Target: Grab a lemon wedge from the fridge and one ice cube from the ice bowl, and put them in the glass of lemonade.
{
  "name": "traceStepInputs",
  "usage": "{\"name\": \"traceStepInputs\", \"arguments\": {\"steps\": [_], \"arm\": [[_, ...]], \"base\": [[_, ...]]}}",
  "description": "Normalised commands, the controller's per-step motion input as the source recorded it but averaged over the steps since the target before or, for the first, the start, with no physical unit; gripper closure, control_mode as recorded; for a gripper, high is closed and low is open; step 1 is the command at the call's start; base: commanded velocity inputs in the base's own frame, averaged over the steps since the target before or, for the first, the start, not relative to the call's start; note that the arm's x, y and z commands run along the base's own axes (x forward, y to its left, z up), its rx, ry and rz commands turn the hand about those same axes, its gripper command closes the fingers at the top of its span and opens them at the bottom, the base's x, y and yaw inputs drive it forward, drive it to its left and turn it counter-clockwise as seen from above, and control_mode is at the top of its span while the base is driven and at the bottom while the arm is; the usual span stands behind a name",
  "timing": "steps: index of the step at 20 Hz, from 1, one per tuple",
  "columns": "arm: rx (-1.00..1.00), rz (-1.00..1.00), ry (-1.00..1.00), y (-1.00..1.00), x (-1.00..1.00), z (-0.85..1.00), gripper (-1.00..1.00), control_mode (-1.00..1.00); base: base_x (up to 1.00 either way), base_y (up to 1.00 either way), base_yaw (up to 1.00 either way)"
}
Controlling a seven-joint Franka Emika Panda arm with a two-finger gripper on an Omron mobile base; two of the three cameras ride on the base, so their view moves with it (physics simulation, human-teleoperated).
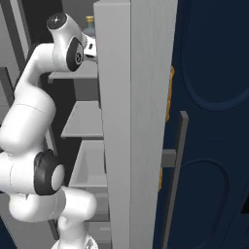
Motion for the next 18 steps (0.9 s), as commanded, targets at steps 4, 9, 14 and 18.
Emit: {"name": "traceStepInputs", "arguments": {"steps": [4, 9, 14, 18], "arm": [[0.0, 0.0, -0.05, -0.03, 0.41, -0.1, -1.0, -1.0], [0.0, 0.0, 0.0, 0.01, 0.43, -0.09, -1.0, -1.0], [0.0, 0.0, 0.0, 0.01, 0.48, -0.08, -1.0, -1.0], [0.0, 0.0, 0.0, 0.0, 0.42, -0.03, -1.0, -1.0]], "base": [[0.0, 0.0, 0.0], [0.0, 0.0, 0.0], [0.0, 0.0, 0.0], [0.0, 0.0, 0.0]]}}
